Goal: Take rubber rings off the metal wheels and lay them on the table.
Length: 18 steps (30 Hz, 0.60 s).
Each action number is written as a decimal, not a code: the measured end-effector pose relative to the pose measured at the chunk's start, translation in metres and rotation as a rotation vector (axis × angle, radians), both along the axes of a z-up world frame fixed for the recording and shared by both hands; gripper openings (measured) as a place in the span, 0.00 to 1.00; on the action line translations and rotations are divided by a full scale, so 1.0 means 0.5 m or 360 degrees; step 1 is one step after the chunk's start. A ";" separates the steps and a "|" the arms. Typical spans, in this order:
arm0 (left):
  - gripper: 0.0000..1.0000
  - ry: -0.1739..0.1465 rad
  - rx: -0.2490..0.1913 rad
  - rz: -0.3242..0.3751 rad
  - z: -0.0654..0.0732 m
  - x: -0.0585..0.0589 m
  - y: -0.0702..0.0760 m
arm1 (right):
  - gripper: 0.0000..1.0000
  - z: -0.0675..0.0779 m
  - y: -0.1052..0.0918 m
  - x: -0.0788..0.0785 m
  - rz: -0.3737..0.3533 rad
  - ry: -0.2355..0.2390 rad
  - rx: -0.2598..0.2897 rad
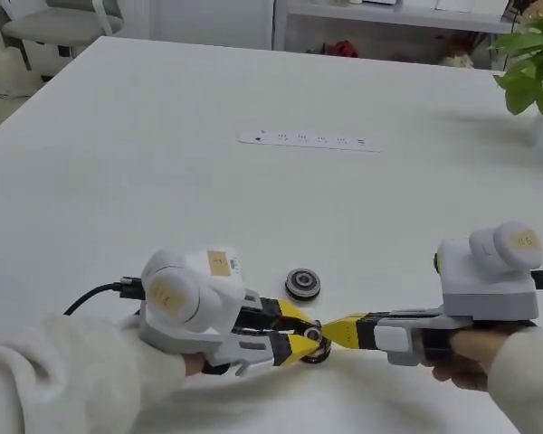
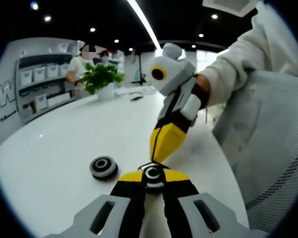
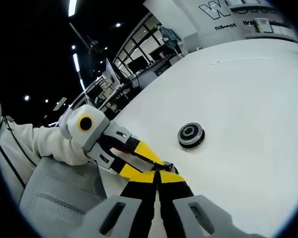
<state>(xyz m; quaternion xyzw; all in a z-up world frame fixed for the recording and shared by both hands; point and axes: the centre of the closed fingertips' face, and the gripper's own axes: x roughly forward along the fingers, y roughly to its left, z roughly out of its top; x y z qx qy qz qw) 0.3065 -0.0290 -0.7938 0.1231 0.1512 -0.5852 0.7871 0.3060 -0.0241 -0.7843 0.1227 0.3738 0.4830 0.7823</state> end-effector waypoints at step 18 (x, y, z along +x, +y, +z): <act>0.14 0.0008 -0.0019 0.0017 0.001 -0.002 0.000 | 0.00 0.008 0.010 -0.005 0.0018 -0.0016 0.0025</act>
